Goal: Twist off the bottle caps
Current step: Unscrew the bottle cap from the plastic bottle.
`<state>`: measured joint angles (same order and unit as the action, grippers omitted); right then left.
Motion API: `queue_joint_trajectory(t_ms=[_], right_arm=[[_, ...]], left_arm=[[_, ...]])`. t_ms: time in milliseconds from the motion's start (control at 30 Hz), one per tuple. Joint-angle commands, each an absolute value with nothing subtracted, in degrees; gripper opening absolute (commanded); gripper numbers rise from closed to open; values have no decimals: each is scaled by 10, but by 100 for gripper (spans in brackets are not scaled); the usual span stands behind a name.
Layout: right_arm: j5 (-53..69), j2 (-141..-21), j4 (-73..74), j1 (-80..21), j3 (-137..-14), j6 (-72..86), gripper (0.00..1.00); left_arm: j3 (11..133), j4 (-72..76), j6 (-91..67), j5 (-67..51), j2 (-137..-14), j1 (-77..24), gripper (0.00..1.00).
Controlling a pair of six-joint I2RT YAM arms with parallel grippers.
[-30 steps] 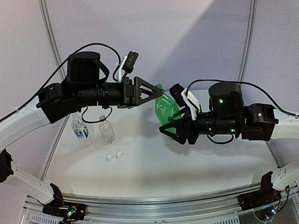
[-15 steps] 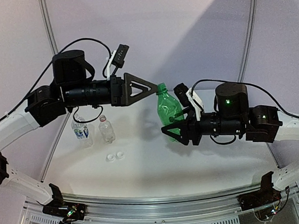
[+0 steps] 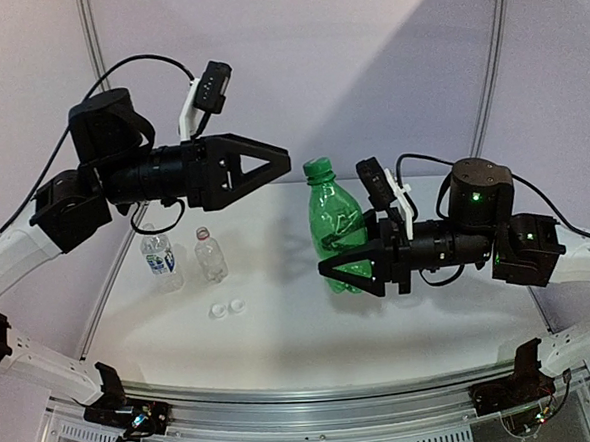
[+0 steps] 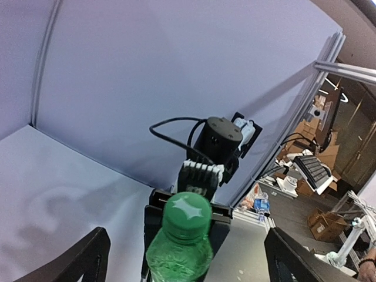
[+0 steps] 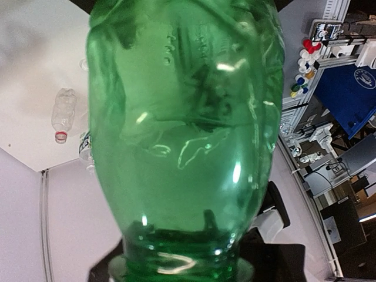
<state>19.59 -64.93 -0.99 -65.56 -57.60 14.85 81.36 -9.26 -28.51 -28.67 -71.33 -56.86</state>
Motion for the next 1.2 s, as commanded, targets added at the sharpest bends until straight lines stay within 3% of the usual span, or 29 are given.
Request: queue_joint_trajectory(t_ms=[0, 333, 533, 900, 1033, 1167], right_arm=[[238, -642, -33, -655, -575, 162, 0], [243, -644, -19, -656, -577, 163, 0], [240, -643, -14, -655, -579, 163, 0], [222, -641, -8, -655, -583, 158, 0], [140, -643, 26, -655, -595, 143, 0], [19, -661, 87, -656, -629, 105, 0]], left_arm=[[829, -79, -276, -326, -746, -574, 91], [861, -70, -277, -343, -787, -576, 80], [869, -66, -277, -345, -799, -580, 57], [871, -71, -284, -349, -812, -585, 28], [891, -113, -284, -313, -822, -591, 25], [962, -224, -294, -193, -857, -604, 25]])
